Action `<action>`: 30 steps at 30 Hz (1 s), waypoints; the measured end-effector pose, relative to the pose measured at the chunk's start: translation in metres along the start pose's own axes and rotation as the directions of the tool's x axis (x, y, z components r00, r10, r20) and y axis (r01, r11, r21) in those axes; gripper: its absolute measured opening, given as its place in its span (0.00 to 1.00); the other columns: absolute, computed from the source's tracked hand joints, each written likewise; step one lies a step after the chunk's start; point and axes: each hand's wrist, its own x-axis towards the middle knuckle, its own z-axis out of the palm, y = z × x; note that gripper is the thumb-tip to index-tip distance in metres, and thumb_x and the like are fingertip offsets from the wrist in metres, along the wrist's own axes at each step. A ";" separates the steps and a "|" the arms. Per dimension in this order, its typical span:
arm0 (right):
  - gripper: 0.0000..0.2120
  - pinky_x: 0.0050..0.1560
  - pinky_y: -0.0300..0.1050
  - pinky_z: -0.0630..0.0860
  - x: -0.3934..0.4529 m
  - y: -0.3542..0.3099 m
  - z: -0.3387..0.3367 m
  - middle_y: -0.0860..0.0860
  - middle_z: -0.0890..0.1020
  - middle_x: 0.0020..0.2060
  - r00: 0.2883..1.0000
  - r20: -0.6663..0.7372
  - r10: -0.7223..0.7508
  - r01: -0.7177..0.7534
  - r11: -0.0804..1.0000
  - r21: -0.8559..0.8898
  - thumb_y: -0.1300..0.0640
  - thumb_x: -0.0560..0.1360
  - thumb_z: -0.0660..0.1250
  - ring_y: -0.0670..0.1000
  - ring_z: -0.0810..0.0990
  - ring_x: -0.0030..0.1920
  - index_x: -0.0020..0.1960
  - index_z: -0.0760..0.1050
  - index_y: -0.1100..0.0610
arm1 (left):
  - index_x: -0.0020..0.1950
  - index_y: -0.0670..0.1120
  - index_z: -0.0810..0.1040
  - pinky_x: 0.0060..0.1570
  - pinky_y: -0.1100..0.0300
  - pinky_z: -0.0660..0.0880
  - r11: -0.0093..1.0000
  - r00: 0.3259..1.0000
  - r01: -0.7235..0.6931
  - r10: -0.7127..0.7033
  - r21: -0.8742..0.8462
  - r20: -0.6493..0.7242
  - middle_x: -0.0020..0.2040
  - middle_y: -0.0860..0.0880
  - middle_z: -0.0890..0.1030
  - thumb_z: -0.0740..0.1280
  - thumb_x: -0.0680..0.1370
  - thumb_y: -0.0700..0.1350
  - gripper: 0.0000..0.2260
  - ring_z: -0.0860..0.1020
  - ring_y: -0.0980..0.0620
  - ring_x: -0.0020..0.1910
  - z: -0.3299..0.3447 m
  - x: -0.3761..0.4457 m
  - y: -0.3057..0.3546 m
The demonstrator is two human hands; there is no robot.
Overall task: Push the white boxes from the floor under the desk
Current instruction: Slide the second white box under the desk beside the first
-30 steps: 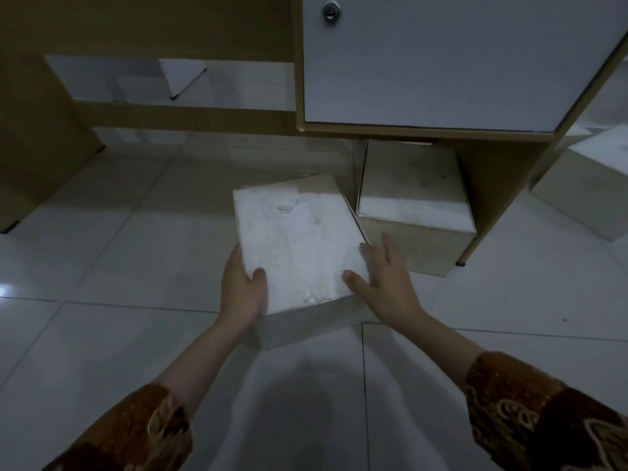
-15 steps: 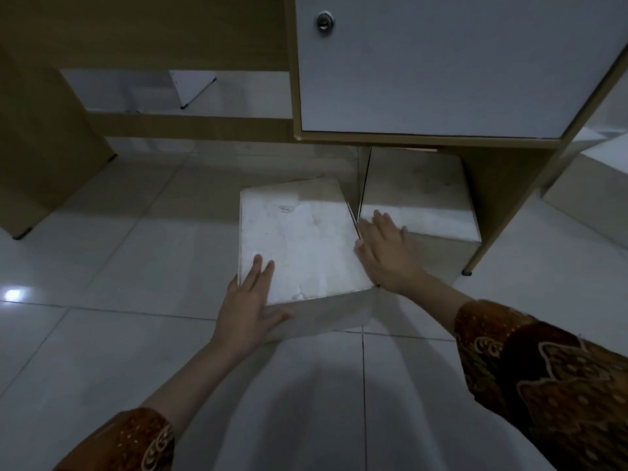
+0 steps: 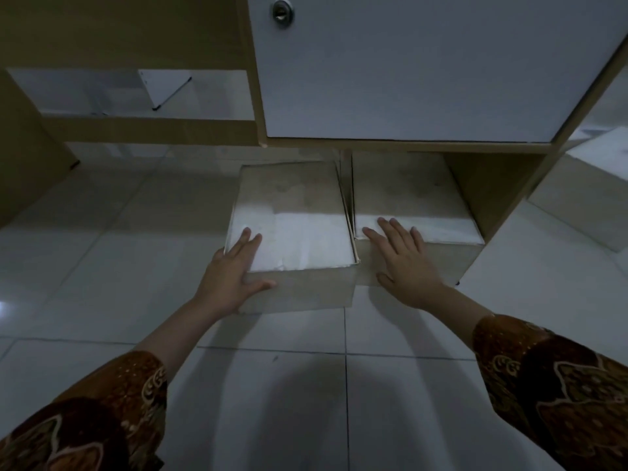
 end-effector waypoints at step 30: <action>0.36 0.77 0.53 0.49 -0.035 0.011 -0.048 0.55 0.48 0.78 0.978 0.184 -0.097 0.065 0.982 0.176 0.57 0.77 0.62 0.56 0.47 0.77 0.77 0.44 0.51 | 0.67 0.42 0.72 0.59 0.49 0.74 0.952 0.954 -0.278 0.289 0.130 -0.077 0.64 0.40 0.77 0.60 0.75 0.44 0.21 0.75 0.40 0.62 -0.001 0.012 0.083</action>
